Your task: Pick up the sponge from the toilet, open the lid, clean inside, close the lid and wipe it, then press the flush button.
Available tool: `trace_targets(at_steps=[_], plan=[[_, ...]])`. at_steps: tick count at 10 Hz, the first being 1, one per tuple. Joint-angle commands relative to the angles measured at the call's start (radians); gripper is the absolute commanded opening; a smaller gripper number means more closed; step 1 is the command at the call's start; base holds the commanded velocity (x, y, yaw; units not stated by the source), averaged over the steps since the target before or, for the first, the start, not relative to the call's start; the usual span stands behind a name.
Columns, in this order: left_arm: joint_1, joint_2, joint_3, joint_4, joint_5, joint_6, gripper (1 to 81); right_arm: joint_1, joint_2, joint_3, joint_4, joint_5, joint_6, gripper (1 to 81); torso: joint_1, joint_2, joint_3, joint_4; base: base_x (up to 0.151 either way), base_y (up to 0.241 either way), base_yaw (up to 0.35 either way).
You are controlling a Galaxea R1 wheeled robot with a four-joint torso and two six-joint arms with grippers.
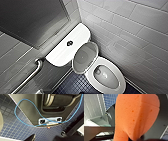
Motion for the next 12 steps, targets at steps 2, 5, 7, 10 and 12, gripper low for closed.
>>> trace_targets(at_steps=[2, 5, 7, 10, 12], plan=[[0.049, -0.004, -0.007, 0.008, 0.091, 0.006, 81.1, -0.035, 0.046, 0.013, 0.800, -0.165, -0.827, 1.0, 0.000, 0.000, 0.000, 0.000, 0.000, 0.000, 0.000], [0.049, -0.004, -0.007, 0.008, 0.091, 0.006, 81.1, 0.047, -0.038, 0.157, 0.732, -0.168, -0.898, 1.0, 0.000, 0.000, 0.000, 0.000, 0.000, 0.000, 0.000], [0.049, -0.004, -0.007, 0.007, 0.091, 0.005, 81.1, 0.145, -0.145, 0.300, 0.732, -0.178, -0.899, 1.0, 0.000, 0.000, 0.000, 0.000, 0.000, 0.000, 0.000], [0.049, -0.004, -0.007, 0.004, 0.091, 0.005, 81.1, 0.237, -0.199, 0.375, 0.726, -0.212, -0.907, 1.0, 0.000, 0.000, 0.000, 0.000, 0.000, 0.000, 0.000], [0.049, -0.004, -0.007, 0.005, 0.091, 0.005, 81.1, 0.323, -0.204, 0.417, 0.719, -0.226, -0.905, 1.0, 0.000, 0.000, 0.000, 0.000, 0.000, 0.000, 0.000]])
